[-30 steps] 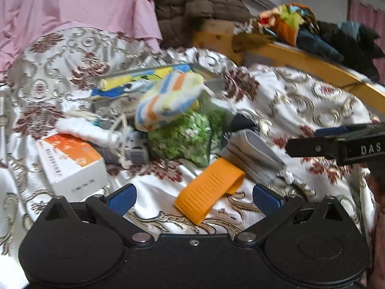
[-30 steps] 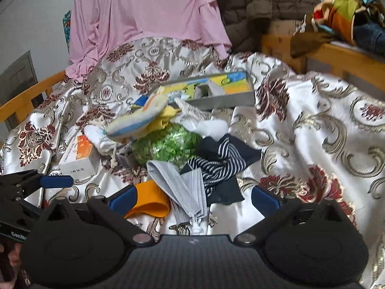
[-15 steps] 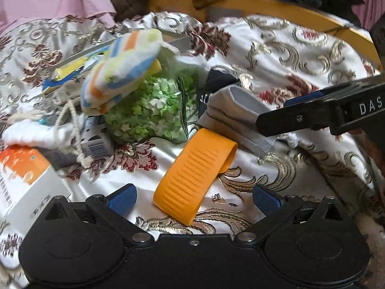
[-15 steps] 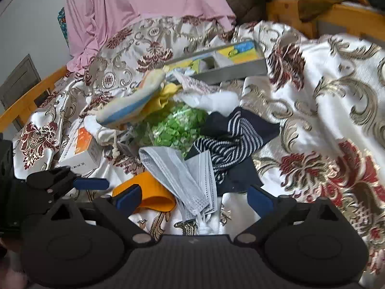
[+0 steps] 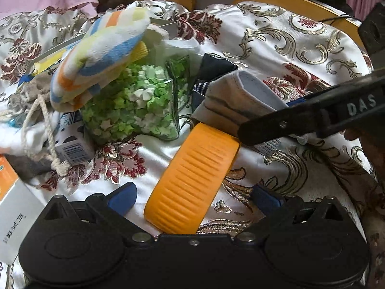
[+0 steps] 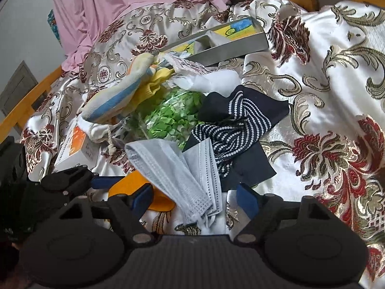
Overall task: Organize soft objects
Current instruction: 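Grasp the orange silicone strap with the left gripper while the right gripper grasps the grey mask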
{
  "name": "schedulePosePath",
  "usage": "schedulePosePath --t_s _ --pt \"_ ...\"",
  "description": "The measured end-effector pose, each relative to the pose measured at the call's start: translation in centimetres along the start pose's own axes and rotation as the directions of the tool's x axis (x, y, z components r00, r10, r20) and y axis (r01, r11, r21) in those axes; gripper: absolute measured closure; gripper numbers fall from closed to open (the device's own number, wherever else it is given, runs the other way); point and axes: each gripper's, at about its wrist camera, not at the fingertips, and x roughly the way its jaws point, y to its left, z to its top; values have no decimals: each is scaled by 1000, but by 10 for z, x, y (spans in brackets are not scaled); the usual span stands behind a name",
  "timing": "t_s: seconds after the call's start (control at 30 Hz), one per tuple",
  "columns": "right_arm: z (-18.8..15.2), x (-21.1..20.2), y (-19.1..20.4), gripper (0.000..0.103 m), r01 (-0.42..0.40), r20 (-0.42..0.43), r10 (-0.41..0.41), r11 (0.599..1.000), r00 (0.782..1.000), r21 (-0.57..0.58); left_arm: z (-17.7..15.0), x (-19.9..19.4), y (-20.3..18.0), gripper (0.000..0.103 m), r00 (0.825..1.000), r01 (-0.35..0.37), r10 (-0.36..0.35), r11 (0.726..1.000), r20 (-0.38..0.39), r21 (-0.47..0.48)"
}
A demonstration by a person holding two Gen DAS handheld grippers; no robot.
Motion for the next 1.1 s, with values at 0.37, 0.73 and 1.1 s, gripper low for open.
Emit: schedulePosePath --t_s 0.37,0.73,1.1 --pt "0 1 -1 66 -66 -6 67 997 998 33 0 -6 -2 41 1000 0 0 999 -8 37" --pt "0 -14 5 87 -50 50 49 999 998 14 -1 -12 -2 56 999 2 -1 999 -37 37" --pt "-1 -40 15 88 -31 146 39 998 988 -52 -6 -41 6 61 999 27 -31 979 -16 -203"
